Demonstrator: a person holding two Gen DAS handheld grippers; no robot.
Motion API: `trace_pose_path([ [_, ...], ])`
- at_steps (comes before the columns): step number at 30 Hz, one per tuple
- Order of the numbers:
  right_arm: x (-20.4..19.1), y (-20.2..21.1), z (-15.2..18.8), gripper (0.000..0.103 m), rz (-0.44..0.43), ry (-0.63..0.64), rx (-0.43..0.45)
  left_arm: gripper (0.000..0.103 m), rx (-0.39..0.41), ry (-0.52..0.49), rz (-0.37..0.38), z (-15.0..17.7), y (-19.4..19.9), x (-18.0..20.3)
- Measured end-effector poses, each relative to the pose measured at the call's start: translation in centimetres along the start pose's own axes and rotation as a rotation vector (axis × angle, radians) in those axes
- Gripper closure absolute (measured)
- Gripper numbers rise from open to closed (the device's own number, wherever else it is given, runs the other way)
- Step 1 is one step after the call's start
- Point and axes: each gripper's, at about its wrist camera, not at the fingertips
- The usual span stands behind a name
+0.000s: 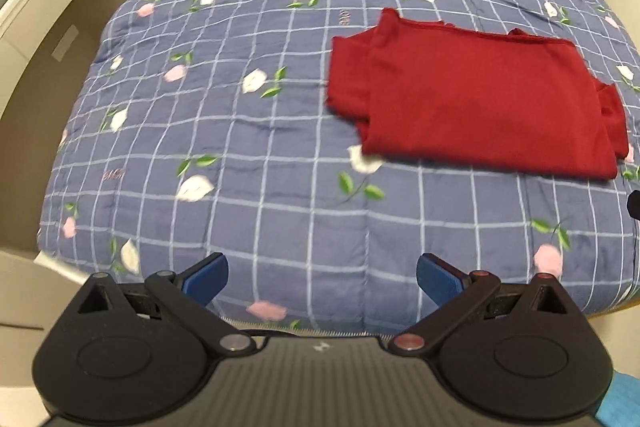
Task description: Fold small clothes
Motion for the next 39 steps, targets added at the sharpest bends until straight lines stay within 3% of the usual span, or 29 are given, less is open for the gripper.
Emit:
trace_pose_path([
  [8, -1.8, 1.8, 0.6, 0.001, 0.000, 0.056, 0.019, 0.001, 0.014, 0.007, -0.006, 1.7, 1.4, -1.7],
  [16, -1.3, 2.6, 1.7, 0.001, 0.016, 0.081, 0.008, 0.001, 0.022, -0.016, 0.014, 1.8, 2.0, -0.3],
  [27, 4.4, 3.0, 3.7, 0.001, 0.048, -0.021, -0.021, 0.001, 0.028, -0.088, 0.017, 1.9, 2.6, 5.6],
  [39, 10.8, 1.7, 2.3, 0.001, 0.018, 0.051, -0.055, 0.001, 0.023, -0.020, -0.020, 1.9, 3.6, 11.8],
])
Point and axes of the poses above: each gripper's, at about its wrist camera, not at the fingertips, and y roughly against the way its jaws point, x to its right, z to its underside, and after that the axes turned 13 degrees about y, right-handed
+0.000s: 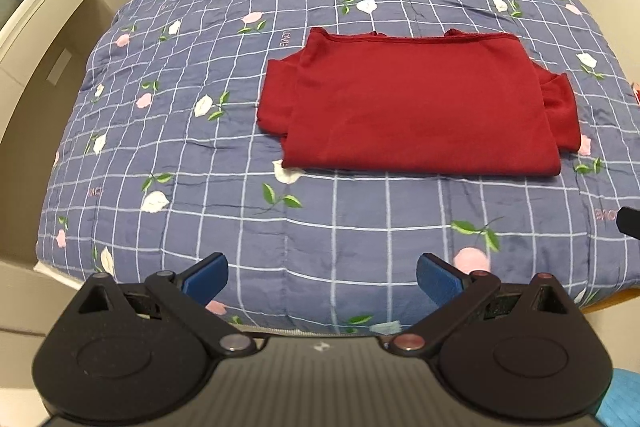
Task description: Fold small clothes
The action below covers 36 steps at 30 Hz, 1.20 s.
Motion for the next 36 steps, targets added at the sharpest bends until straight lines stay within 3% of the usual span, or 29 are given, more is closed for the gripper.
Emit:
trace_pose_path([
  [8, 2.8, -0.7, -2.0, 0.001, -0.035, 0.086, -0.050, 0.001, -0.030, 0.099, -0.026, 0.8, 0.7, 2.5],
  [18, 3.3, 4.1, -5.6, 0.001, -0.064, 0.178, 0.012, 0.001, -0.054, 0.276, -0.069, 0.8, 1.9, 2.1],
  [29, 2.2, 7.5, -7.2, 0.001, -0.153, 0.183, 0.075, 0.001, -0.053, 0.342, -0.139, 0.9, 2.7, 1.2],
  [36, 1.5, 7.7, -7.5, 0.001, -0.152, 0.198, 0.083, 0.001, -0.056, 0.382, -0.161, 0.7, 2.3, 0.1],
])
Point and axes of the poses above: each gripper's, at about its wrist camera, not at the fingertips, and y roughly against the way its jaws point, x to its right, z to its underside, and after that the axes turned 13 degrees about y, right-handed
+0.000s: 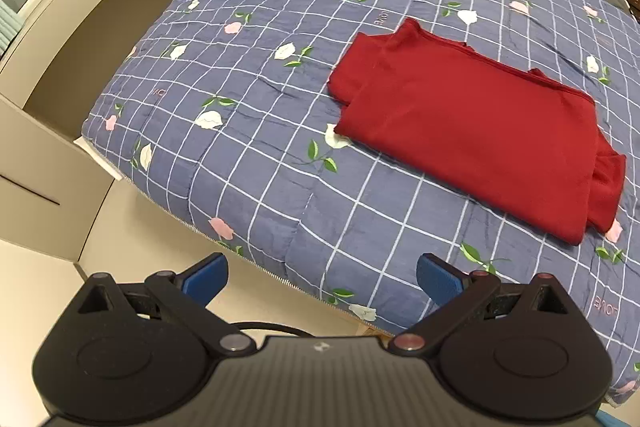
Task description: Fold small clothes
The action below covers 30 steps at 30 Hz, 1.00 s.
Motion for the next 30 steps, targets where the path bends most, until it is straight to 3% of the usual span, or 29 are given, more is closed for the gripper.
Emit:
trace_pose_path([
  [12, -0.5, -3.2, -2.0, 0.001, -0.006, -0.034, -0.062, 0.001, -0.085, -0.004, -0.004, -2.4, -3.8, -0.3],
  [19, -1.7, -6.7, -4.7, 0.001, 0.025, -0.048, -0.130, 0.001, -0.186, 0.004, 0.055, -5.6, -7.3, -0.5],
  [30, -3.4, -12.5, -7.7, 0.001, 0.062, -0.099, -0.254, 0.001, -0.251, -0.092, 0.045, -10.7, -12.5, 0.1],
])
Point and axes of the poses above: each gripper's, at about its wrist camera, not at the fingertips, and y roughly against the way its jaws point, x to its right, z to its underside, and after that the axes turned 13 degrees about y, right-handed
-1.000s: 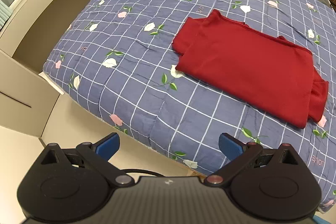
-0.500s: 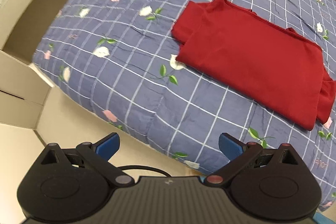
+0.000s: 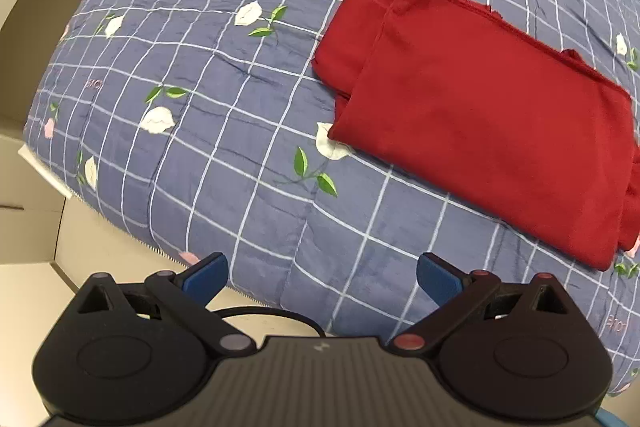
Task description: Fold small clothes
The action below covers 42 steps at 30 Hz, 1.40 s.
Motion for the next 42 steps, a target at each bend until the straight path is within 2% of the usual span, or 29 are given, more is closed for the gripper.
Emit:
trace_pose_path([
  [7, -2.0, -3.6, -1.4, 0.001, -0.001, -0.010, -0.089, 0.001, -0.053, -0.042, -0.019, -2.5, -2.8, -0.3],
  [17, -4.1, -8.9, -3.4, 0.001, -0.030, -0.033, -0.146, 0.001, -0.045, -0.097, -0.055, -5.9, -4.8, -0.6],
  [31, -3.6, -14.5, -5.3, 0.001, -0.005, -0.042, -0.228, 0.001, -0.058, -0.151, -0.079, -8.9, -7.1, 1.5],
  [35, -2.8, -15.9, -5.7, 0.001, 0.018, -0.081, -0.201, 0.001, -0.064, -0.152, -0.080, -9.5, -7.7, 2.1],
  [39, -1.9, -17.1, -6.2, 0.001, 0.010, -0.097, -0.115, 0.001, -0.067, -0.150, -0.081, -10.2, -8.1, 2.5],
  [42, -1.6, -18.2, -6.6, 0.001, -0.002, -0.089, -0.082, 0.001, -0.074, -0.148, -0.086, -10.8, -8.6, 2.7],
])
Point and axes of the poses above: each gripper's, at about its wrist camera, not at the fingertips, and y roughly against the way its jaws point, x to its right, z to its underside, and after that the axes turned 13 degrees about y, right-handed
